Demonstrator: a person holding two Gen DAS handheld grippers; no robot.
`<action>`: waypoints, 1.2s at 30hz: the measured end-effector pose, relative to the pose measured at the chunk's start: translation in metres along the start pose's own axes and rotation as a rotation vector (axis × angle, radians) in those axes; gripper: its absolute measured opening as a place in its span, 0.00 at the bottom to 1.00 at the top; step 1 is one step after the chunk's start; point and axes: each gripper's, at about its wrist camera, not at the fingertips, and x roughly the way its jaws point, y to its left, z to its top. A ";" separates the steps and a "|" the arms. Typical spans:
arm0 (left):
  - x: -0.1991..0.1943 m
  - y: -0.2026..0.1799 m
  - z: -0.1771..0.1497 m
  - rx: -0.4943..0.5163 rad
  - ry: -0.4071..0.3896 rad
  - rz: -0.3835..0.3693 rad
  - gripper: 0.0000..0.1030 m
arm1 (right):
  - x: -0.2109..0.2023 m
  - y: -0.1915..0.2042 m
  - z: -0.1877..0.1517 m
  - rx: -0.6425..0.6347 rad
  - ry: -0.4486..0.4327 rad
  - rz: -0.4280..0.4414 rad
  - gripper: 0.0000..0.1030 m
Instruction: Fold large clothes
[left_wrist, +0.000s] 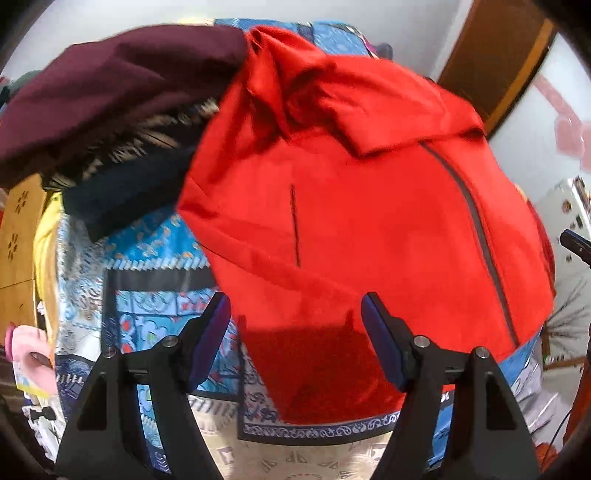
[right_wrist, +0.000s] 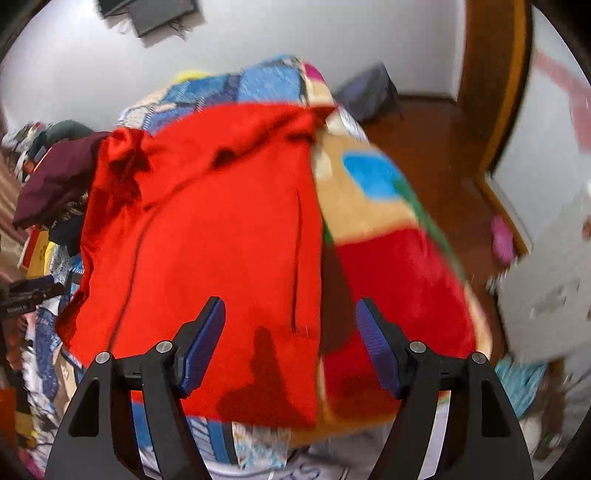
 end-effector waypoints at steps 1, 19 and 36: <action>0.005 -0.002 -0.003 0.006 0.010 0.000 0.70 | 0.005 -0.004 -0.006 0.033 0.028 0.014 0.68; 0.039 0.026 -0.017 -0.132 0.003 -0.124 0.32 | 0.037 -0.009 -0.034 0.237 0.026 0.110 0.43; -0.053 0.059 -0.031 -0.229 -0.222 -0.110 0.04 | -0.034 0.000 -0.013 0.184 -0.145 0.236 0.10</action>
